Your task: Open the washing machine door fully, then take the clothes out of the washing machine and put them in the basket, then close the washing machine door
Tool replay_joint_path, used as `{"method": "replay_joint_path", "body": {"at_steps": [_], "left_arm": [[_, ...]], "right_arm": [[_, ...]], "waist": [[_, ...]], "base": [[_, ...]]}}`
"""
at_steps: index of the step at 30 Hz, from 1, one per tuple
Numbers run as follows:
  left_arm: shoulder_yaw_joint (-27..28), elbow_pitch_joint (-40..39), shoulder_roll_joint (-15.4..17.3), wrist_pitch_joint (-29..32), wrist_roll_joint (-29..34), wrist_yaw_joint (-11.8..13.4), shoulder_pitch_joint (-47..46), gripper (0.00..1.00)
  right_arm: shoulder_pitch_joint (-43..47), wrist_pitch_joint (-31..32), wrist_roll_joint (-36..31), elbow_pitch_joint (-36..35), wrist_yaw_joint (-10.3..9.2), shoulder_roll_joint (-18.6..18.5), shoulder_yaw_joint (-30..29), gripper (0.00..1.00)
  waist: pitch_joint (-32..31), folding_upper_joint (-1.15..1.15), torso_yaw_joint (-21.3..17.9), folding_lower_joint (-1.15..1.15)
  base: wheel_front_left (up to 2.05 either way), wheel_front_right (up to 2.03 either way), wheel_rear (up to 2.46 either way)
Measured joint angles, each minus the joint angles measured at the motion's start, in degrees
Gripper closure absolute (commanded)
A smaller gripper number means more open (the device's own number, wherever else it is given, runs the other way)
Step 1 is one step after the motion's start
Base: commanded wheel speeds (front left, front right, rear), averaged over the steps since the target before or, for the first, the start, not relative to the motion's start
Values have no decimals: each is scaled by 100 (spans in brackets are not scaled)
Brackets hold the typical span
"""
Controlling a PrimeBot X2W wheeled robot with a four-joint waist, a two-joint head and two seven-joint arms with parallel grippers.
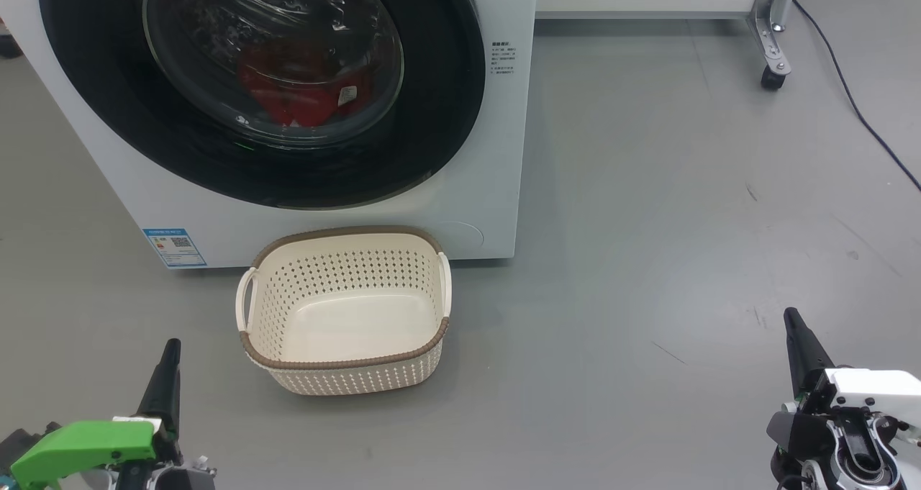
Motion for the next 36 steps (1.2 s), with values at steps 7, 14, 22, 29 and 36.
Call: {"method": "replay_joint_path", "body": {"at_steps": [7,14,22,29,36], "left_arm": [[1,0,0,0,0,0,0,100],[1,0,0,0,0,0,0,100],[-4,22,-1,-1,-3,0,7,100],[-71,381,-164,-4,-11,1,299,0],[-73,296,-160,-108,-11,1,299,0]], "right_arm": [[0,0,0,0,0,0,0,100],[0,0,0,0,-1,0,0,100],[12,5,1,22,-2,4,1,100],[366,-3,2,357,-4,207,29,0],[364,-131,-11,275,-4,201,73,0]], "waist": [[0,0,0,0],[0,0,0,0],[0,0,0,0],[1,0,-1,0],[16,0,6,0]], "base": [[0,0,0],[0,0,0],[0,0,0],[0,0,0],[0,0,0]]}}
